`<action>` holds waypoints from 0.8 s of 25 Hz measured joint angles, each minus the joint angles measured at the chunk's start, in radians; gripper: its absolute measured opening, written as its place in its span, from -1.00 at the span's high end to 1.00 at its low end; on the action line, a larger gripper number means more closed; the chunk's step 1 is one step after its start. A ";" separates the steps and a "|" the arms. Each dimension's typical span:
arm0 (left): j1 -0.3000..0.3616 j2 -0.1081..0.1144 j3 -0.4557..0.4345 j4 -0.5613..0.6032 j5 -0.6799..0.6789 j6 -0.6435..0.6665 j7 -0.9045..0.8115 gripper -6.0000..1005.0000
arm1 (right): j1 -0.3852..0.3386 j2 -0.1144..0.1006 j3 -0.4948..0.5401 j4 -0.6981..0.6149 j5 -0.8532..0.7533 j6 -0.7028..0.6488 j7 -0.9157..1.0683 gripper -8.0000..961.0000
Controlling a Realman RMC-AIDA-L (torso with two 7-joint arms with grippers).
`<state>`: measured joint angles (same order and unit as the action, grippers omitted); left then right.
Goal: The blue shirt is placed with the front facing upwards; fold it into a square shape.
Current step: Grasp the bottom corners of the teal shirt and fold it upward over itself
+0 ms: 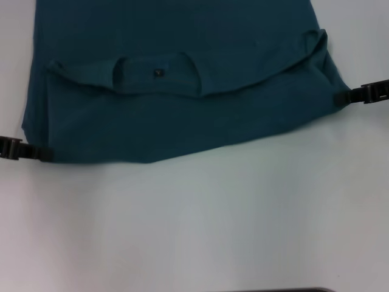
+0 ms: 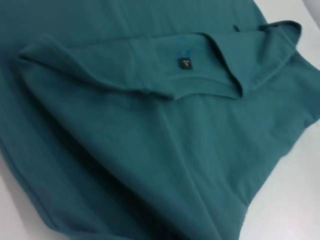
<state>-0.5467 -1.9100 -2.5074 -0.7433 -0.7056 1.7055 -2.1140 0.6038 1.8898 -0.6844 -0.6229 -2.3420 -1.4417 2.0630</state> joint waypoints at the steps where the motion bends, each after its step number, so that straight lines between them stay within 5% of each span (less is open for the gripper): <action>1: 0.002 -0.001 -0.003 0.000 0.000 0.007 0.006 0.99 | -0.001 0.000 0.003 0.000 0.000 -0.005 -0.004 0.88; 20: 0.059 -0.018 -0.059 -0.009 -0.001 0.090 0.107 0.99 | -0.048 0.030 0.087 0.006 0.003 -0.095 -0.102 0.86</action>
<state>-0.4877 -1.9283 -2.5667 -0.7522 -0.7069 1.7960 -2.0070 0.5563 1.9202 -0.5977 -0.6167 -2.3392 -1.5366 1.9613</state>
